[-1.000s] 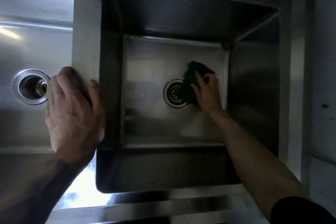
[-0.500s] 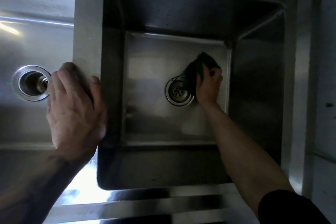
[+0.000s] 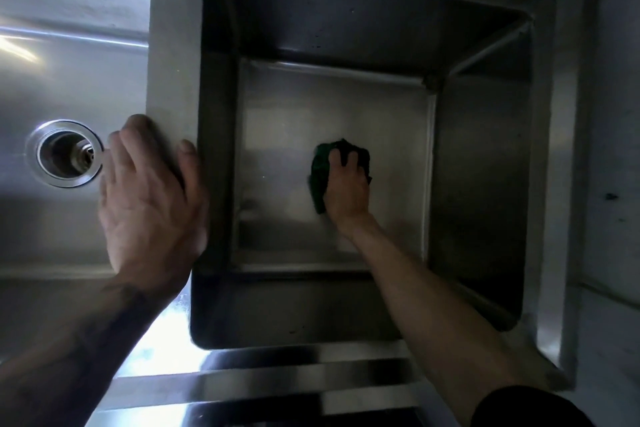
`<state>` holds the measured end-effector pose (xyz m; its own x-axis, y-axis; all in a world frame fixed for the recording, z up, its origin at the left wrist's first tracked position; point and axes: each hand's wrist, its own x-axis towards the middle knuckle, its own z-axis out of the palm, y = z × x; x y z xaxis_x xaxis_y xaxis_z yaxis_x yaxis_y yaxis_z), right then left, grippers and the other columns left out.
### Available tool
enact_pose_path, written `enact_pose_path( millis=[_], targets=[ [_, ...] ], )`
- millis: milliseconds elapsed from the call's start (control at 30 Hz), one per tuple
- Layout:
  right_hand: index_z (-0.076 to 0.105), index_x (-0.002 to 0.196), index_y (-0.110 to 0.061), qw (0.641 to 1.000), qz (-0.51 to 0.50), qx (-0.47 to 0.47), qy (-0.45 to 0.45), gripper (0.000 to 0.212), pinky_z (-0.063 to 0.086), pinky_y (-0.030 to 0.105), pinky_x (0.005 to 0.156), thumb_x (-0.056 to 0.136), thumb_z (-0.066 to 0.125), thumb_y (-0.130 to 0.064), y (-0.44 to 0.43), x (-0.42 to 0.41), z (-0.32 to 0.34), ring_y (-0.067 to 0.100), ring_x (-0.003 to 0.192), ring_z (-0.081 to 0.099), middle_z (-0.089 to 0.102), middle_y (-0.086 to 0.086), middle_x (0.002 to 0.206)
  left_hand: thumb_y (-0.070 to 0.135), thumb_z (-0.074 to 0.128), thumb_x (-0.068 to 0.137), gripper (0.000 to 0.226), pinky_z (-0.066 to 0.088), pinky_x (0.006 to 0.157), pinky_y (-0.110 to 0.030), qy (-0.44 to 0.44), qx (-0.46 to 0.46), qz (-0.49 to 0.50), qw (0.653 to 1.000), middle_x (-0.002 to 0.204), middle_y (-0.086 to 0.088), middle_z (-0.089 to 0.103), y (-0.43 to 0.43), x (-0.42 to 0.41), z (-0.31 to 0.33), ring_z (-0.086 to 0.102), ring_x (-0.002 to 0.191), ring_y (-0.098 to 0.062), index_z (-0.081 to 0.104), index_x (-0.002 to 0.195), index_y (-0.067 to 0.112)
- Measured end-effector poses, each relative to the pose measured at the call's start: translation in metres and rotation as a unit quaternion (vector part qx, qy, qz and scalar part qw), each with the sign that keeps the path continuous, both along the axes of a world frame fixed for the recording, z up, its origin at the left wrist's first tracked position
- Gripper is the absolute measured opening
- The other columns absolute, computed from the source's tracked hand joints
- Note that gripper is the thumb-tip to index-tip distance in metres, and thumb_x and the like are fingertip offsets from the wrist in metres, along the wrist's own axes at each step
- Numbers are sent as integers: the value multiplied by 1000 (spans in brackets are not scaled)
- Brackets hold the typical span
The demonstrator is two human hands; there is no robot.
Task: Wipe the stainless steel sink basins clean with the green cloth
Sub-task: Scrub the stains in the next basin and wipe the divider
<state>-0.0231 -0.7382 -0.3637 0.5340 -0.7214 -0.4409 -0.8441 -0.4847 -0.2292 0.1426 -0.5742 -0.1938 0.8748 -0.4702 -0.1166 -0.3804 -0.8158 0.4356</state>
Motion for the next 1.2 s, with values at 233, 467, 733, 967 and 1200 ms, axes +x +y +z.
enact_pose_path(
  millis=[233,467,733,967,1200],
  targets=[
    [35,153,-11,994,-66,81,-14,56,37,40,113,100,53,-6,-7,1,13,37,137,39,35,21,154,35,41,110,33,42,92,-64,7,0,4,1000,121,-24,47,-1,-1,2,47,115,-44,41,128,7],
    [54,141,-14,939,-203,263,-94,46,46,36,102,95,58,-14,-27,8,36,30,123,59,62,12,135,36,39,109,35,42,91,-64,7,-1,2,1000,121,-25,48,-1,-1,3,48,113,-46,42,127,6],
    [49,132,-17,890,-336,184,-247,40,52,22,82,95,64,-13,-53,-21,57,16,105,63,60,3,120,36,40,109,36,41,92,-62,-2,11,2,1000,121,-25,48,-1,0,1,48,114,-46,43,129,5],
    [39,146,-9,990,-123,3,-73,76,49,43,105,84,79,-23,-5,-11,22,37,130,44,30,17,151,36,38,110,37,40,91,-62,-5,9,1,1000,119,-25,48,0,0,0,46,113,-46,43,126,4],
    [49,147,-10,940,-277,165,-110,67,45,35,111,87,75,-24,-9,3,25,30,132,54,57,13,144,37,39,109,38,39,93,-61,0,4,7,1000,121,-25,49,-1,-1,1,44,116,-44,43,128,4]
  ],
)
